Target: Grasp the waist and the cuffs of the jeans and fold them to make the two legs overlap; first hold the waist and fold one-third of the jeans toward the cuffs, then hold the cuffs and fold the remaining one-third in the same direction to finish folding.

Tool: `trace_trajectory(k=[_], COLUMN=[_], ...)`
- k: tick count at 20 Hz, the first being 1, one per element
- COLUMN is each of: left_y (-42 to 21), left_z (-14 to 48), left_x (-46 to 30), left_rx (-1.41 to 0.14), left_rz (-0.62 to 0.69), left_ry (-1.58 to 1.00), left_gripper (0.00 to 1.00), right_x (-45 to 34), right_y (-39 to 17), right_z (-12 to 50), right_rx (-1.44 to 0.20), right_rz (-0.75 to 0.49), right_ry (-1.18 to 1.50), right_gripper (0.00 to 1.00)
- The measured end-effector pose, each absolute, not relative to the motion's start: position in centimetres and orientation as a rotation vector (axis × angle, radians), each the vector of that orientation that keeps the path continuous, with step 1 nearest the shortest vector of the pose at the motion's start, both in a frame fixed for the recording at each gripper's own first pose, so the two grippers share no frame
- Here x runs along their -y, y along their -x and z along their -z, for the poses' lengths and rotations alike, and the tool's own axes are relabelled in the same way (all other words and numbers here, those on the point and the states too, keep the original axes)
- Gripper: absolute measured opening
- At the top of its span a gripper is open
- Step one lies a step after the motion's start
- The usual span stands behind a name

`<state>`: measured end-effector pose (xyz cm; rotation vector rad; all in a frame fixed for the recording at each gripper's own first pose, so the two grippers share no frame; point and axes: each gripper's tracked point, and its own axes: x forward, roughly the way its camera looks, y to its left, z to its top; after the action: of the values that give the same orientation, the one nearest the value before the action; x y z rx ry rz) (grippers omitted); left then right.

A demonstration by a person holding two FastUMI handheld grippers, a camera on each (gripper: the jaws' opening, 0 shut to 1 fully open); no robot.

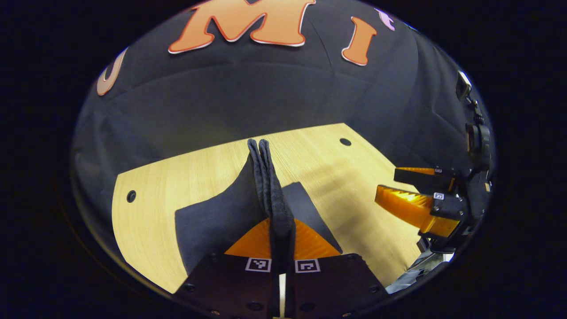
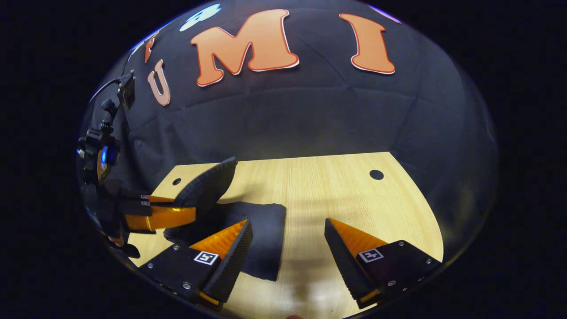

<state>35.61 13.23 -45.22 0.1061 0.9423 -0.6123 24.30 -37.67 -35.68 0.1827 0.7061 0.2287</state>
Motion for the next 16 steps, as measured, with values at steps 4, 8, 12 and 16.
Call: trace_trajectory(k=[4,8,12,16], left_y=[-33.8,-30.8,-32.7,-35.7], left_z=[48.1,47.2,45.2,42.2], left_x=[-11.6,-8.2,-10.1,-14.1], left_rx=[-1.038,-1.091,-0.967,-0.788], left_rz=[0.627,0.747,0.705,0.626], left_ry=[-0.115,0.049,0.024,-0.011], left_gripper=[0.15,0.29,0.58,0.94], right_x=[38.0,38.0,37.8,37.1], right_y=[-24.3,-24.4,-24.7,-25.3], right_z=[36.3,36.4,34.8,30.8], right_rx=[-0.719,-0.717,-0.662,-0.53], right_rz=[-0.229,-0.233,-0.232,-0.224], right_ry=[-0.179,-0.179,-0.182,-0.158], right_gripper=[0.99,0.99,0.99,0.99])
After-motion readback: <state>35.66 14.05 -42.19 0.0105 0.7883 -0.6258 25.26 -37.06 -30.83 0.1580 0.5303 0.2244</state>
